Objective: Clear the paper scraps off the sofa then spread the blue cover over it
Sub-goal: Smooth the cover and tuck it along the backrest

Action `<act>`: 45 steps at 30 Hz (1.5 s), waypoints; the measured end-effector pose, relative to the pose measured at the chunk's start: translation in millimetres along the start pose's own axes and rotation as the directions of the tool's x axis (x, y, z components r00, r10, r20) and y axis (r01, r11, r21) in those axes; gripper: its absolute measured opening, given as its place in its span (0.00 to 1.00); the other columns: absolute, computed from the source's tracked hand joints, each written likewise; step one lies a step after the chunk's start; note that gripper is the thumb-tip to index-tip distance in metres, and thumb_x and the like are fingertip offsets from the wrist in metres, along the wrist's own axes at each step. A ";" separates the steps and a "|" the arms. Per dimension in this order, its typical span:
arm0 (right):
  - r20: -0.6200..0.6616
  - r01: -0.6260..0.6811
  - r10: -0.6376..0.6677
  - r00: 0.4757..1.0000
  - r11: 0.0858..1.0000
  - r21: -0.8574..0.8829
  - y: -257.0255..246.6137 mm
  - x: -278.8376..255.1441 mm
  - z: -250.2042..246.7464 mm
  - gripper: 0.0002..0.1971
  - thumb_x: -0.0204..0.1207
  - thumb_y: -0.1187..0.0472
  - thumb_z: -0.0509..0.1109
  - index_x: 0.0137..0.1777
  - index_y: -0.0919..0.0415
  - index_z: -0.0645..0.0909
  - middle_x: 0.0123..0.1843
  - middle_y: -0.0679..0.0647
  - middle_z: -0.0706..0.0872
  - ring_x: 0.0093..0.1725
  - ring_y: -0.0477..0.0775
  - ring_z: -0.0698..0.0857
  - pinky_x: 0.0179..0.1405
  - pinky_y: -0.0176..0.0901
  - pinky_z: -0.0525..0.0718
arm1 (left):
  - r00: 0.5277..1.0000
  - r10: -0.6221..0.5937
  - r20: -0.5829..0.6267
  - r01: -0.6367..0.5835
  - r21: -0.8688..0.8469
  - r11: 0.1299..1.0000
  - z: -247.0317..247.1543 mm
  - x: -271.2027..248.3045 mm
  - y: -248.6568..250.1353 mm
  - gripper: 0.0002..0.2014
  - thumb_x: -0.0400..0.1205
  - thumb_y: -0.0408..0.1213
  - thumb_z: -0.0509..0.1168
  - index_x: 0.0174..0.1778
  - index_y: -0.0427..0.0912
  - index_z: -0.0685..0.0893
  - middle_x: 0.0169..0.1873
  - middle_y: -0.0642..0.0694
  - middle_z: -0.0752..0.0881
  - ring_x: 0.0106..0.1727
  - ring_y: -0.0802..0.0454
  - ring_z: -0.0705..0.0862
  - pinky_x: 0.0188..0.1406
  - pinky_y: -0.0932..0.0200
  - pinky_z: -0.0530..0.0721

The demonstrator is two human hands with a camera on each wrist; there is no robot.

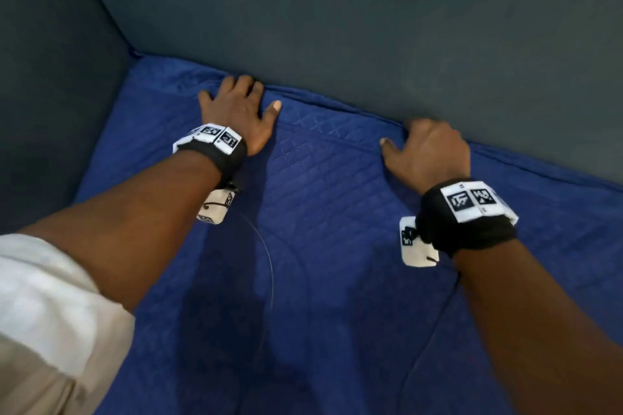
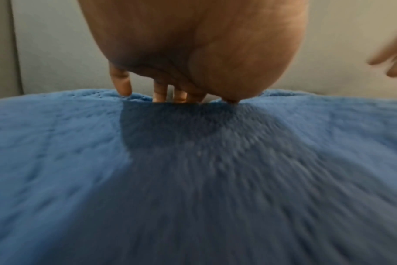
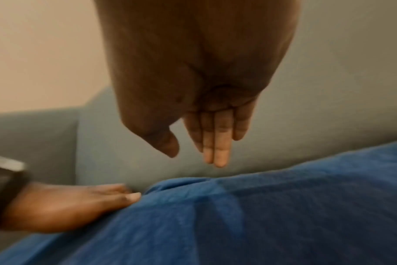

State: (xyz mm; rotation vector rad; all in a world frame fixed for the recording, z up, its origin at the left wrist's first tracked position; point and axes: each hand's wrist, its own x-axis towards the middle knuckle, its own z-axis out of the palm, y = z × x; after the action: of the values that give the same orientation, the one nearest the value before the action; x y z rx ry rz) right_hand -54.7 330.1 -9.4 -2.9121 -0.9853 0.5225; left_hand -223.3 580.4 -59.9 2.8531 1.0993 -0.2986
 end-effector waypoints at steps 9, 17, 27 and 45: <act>0.193 0.239 -0.273 0.943 0.954 0.180 -146.3 27.4 51.8 0.35 0.90 0.46 0.51 0.93 0.59 0.49 0.94 0.53 0.55 0.93 0.51 0.53 0.91 0.63 0.43 | 0.994 0.113 0.008 -0.113 0.032 0.993 -7.1 14.1 -13.7 0.28 0.85 0.63 0.50 0.61 0.46 0.85 0.63 0.47 0.82 0.69 0.41 0.76 0.69 0.24 0.64; 0.227 0.103 -0.111 0.967 0.994 0.046 -187.5 51.7 54.0 0.40 0.84 0.37 0.49 0.83 0.67 0.70 0.83 0.66 0.76 0.81 0.65 0.75 0.84 0.59 0.65 | 0.966 0.244 -0.082 -0.251 -0.098 0.963 11.5 -9.2 -46.6 0.29 0.84 0.57 0.51 0.77 0.45 0.76 0.80 0.46 0.75 0.83 0.42 0.69 0.76 0.28 0.60; 0.425 0.035 -0.140 0.894 0.969 0.246 -183.5 93.5 41.4 0.39 0.84 0.34 0.47 0.87 0.57 0.69 0.89 0.59 0.67 0.88 0.61 0.68 0.88 0.55 0.63 | 0.996 -0.014 -0.094 0.012 -0.018 1.000 4.2 2.9 -99.8 0.39 0.85 0.69 0.45 0.80 0.44 0.73 0.80 0.47 0.75 0.83 0.43 0.69 0.78 0.29 0.59; -0.072 0.205 -0.195 0.978 0.964 0.167 -137.1 2.2 83.8 0.36 0.82 0.26 0.52 0.89 0.35 0.61 0.92 0.46 0.62 0.93 0.61 0.51 0.85 0.81 0.41 | 0.960 -0.278 -0.036 0.270 -0.151 0.951 -15.8 39.1 -80.1 0.21 0.85 0.55 0.65 0.57 0.39 0.90 0.57 0.27 0.88 0.62 0.25 0.83 0.66 0.33 0.77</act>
State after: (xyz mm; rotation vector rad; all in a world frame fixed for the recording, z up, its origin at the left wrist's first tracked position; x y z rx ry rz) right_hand -160.3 434.0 -71.7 -2.6227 -1.1477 0.4872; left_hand -246.2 667.7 -52.1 2.5962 1.4676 -0.1458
